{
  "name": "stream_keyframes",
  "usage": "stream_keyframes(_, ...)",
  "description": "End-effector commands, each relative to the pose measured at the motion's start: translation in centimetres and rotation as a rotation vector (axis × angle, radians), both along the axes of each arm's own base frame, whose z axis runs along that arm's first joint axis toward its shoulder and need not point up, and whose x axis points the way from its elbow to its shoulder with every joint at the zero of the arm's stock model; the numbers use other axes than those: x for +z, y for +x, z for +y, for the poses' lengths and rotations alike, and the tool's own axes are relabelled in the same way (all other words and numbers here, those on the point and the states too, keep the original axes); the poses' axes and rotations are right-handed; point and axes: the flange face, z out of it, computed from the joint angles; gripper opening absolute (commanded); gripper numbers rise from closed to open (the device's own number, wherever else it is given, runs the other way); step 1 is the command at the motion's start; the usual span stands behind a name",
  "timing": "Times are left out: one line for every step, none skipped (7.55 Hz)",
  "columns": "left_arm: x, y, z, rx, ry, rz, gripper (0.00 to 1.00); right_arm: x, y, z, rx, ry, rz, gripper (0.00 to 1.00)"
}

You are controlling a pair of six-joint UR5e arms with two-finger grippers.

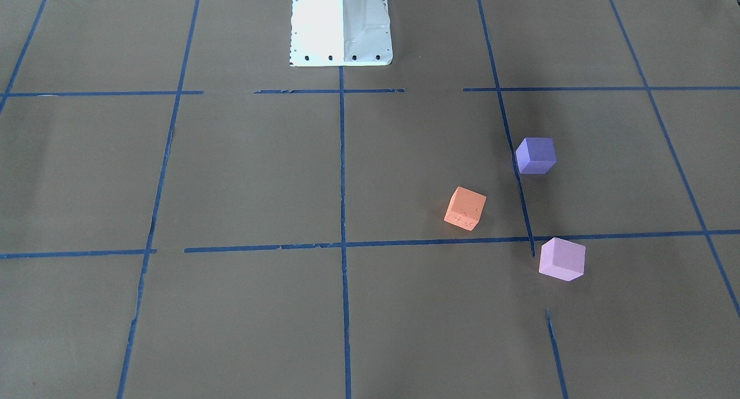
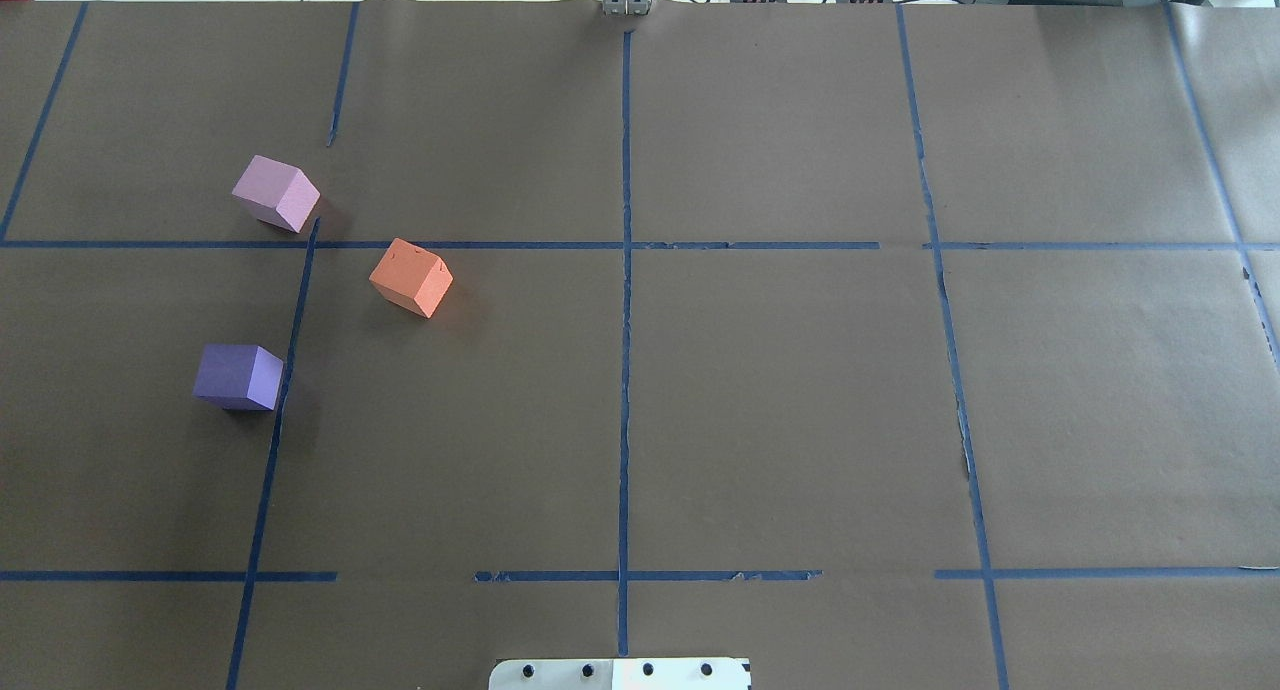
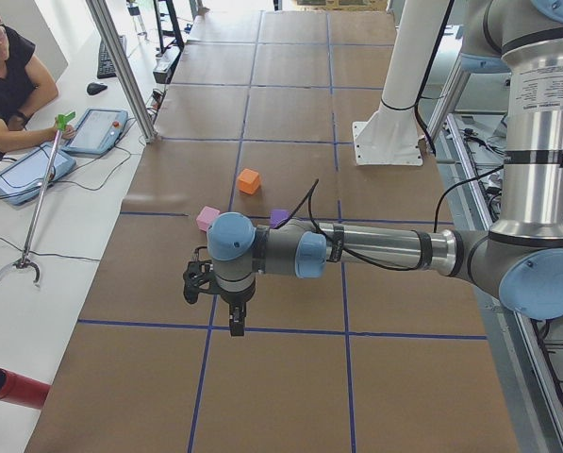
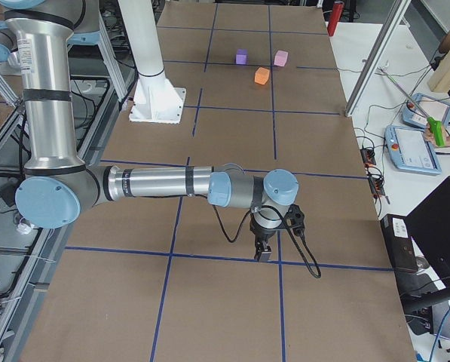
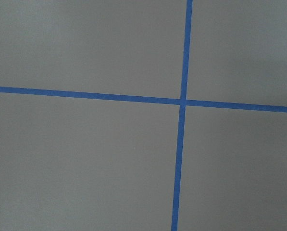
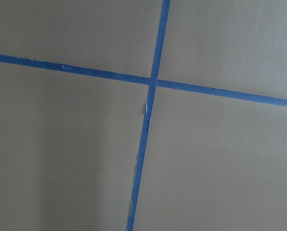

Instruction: Arrange blocks in a line

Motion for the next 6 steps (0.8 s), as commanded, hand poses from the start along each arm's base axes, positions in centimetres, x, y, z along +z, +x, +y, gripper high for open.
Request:
stream_keyframes(-1.3, 0.2, 1.4, 0.007, 0.023, 0.016, 1.0, 0.0, 0.0, 0.0, 0.0, 0.0, 0.0, 1.0)
stream_keyframes(-0.3, 0.4, 2.1, 0.009, 0.001, 0.032, 1.0, 0.0, 0.0, 0.0, 0.0, 0.0, 0.0, 1.0)
stream_keyframes(-1.7, 0.5, 1.8, 0.007, 0.021, 0.035, 1.0, 0.0, 0.0, 0.0, 0.0, 0.0, 0.0, 1.0)
stream_keyframes(-4.3, 1.6, -0.3, 0.028, 0.029, 0.036, 1.0, 0.0, 0.0, 0.0, 0.0, 0.0, 0.0, 1.0)
stream_keyframes(-8.1, 4.7, -3.4, 0.044, 0.032, 0.042, 1.0, 0.0, 0.0, 0.0, 0.0, 0.0, 0.0, 1.0)
stream_keyframes(-13.8, 9.6, -7.2, 0.052, 0.013, 0.05, 1.0, 0.0, 0.0, 0.0, 0.0, 0.0, 0.0, 1.0)
